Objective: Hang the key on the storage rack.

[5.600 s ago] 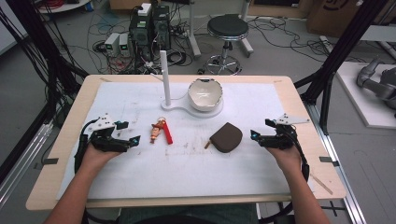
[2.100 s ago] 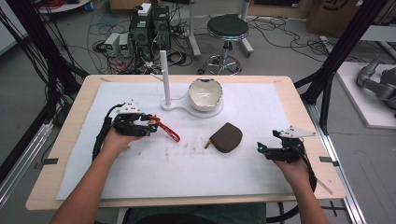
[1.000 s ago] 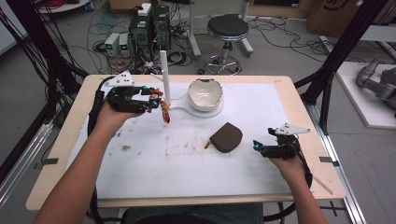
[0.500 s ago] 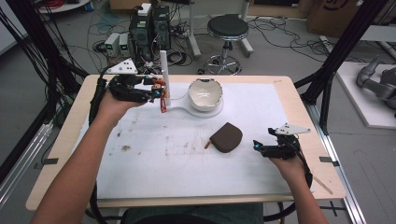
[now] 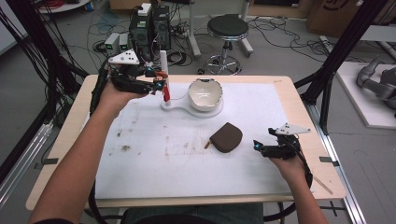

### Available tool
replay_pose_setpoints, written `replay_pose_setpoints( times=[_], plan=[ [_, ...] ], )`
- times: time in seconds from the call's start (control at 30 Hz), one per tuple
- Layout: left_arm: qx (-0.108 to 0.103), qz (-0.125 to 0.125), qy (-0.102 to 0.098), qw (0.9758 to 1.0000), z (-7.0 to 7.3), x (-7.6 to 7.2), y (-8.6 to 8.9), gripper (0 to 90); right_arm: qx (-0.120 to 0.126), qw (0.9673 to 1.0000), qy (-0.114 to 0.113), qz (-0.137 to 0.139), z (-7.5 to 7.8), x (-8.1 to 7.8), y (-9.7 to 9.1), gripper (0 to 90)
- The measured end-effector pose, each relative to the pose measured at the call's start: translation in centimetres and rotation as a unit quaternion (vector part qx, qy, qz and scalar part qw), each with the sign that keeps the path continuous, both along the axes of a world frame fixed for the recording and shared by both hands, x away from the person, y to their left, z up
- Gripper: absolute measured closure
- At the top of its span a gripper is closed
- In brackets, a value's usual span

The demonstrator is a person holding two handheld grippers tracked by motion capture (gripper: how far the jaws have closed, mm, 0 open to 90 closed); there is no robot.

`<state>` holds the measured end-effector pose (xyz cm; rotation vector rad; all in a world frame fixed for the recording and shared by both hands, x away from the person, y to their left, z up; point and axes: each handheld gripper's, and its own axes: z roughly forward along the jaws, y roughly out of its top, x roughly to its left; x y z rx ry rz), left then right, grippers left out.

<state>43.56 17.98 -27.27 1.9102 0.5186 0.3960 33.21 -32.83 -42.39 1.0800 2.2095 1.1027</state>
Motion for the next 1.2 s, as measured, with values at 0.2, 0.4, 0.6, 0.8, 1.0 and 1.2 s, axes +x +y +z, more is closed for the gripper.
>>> replay_pose_setpoints(
  times=[0.2,0.4,0.6,0.8,1.0,1.2],
  plan=[
    [0.002,-0.006,0.001,1.0,0.9,0.8,0.2,47.0,-0.001,1.0,0.001,-0.001,-0.1,0.0,-0.1,16.7],
    [0.001,0.004,-0.002,1.0,1.2,1.7,0.3,46.9,0.0,1.0,0.002,-0.003,-0.1,0.0,-0.1,16.7],
    [0.001,0.015,-0.002,0.9999,1.2,2.5,0.4,47.0,0.0,1.0,0.002,-0.004,-0.1,0.0,-0.1,16.7],
    [0.005,0.028,0.001,0.9996,1.0,3.4,0.6,46.9,0.0,1.0,0.003,-0.005,-0.1,-0.1,-0.3,16.7],
    [0.011,0.035,0.004,0.9993,0.8,3.7,0.8,46.9,0.002,1.0,0.003,-0.007,-0.2,-0.1,-0.4,16.7],
    [0.014,0.045,0.008,0.9988,0.6,3.9,0.9,46.6,0.0,1.0,0.003,-0.004,-0.1,-0.1,-0.2,16.7]
  ],
)
